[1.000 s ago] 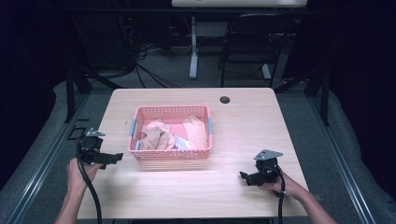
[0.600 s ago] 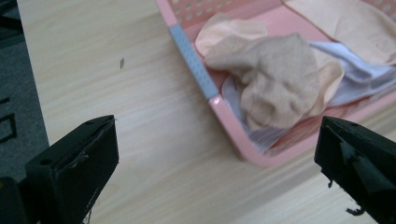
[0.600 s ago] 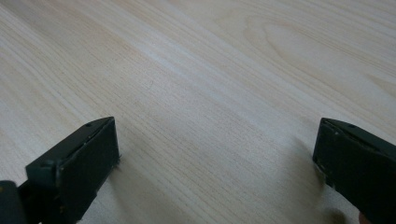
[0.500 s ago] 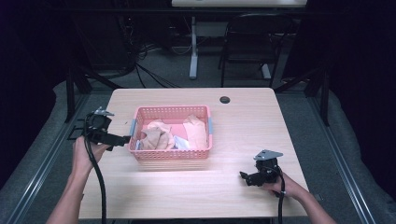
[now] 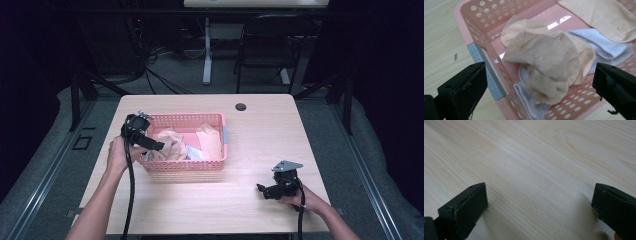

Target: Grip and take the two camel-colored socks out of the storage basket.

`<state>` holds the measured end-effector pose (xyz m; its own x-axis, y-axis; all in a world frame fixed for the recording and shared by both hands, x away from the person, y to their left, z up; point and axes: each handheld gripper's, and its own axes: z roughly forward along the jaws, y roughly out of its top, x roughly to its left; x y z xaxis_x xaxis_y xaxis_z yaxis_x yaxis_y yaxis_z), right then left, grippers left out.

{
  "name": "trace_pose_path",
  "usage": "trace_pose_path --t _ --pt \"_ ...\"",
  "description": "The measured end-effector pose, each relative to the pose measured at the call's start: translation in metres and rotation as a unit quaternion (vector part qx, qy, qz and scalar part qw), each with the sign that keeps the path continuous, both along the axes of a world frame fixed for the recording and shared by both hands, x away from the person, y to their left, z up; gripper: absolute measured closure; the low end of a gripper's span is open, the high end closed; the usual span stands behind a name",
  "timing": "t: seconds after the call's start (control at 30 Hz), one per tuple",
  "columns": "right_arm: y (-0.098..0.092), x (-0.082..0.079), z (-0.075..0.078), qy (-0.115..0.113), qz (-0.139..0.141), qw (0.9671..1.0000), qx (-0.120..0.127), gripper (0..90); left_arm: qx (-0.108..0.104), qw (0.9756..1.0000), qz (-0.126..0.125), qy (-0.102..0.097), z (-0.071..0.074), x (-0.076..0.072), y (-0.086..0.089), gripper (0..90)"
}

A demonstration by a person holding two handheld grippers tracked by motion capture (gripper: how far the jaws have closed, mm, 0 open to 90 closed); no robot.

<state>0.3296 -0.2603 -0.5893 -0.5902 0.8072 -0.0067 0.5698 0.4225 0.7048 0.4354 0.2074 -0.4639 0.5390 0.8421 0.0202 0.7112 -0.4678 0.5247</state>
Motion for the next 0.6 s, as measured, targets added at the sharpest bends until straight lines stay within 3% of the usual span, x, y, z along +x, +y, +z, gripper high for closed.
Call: trace_pose_path --t 0.17,0.23,0.27,0.33,0.37,0.43,0.6 --pt "0.0 0.0 0.0 0.0 0.0 1.0 0.001 0.0 0.008 0.9995 -0.014 0.026 -0.011 0.008 -0.014 0.5" --pt "0.0 0.0 0.0 0.0 0.0 1.0 0.0 0.0 0.015 0.999 -0.022 0.036 -0.015 0.01 -0.019 6.9" --pt "0.0 0.0 0.0 0.0 0.0 1.0 0.0 0.0 0.022 0.9981 -0.027 0.051 -0.019 0.013 -0.023 15.8" --pt "0.0 0.0 0.0 0.0 0.0 1.0 0.0 0.0 0.024 0.9977 -0.027 0.057 -0.022 0.014 -0.025 16.4" --pt "0.0 0.0 0.0 0.001 0.001 1.0 0.001 0.0 0.028 0.9968 -0.026 0.07 -0.026 0.016 -0.027 20.0" --pt "0.0 0.0 0.0 0.0 0.003 1.0 0.002 0.0 0.033 0.9964 -0.026 0.073 -0.027 0.017 -0.027 24.9" --pt "0.0 0.0 0.0 0.001 0.004 1.0 0.002 0.0 0.068 0.9931 -0.005 0.096 -0.032 0.02 -0.027 37.2"
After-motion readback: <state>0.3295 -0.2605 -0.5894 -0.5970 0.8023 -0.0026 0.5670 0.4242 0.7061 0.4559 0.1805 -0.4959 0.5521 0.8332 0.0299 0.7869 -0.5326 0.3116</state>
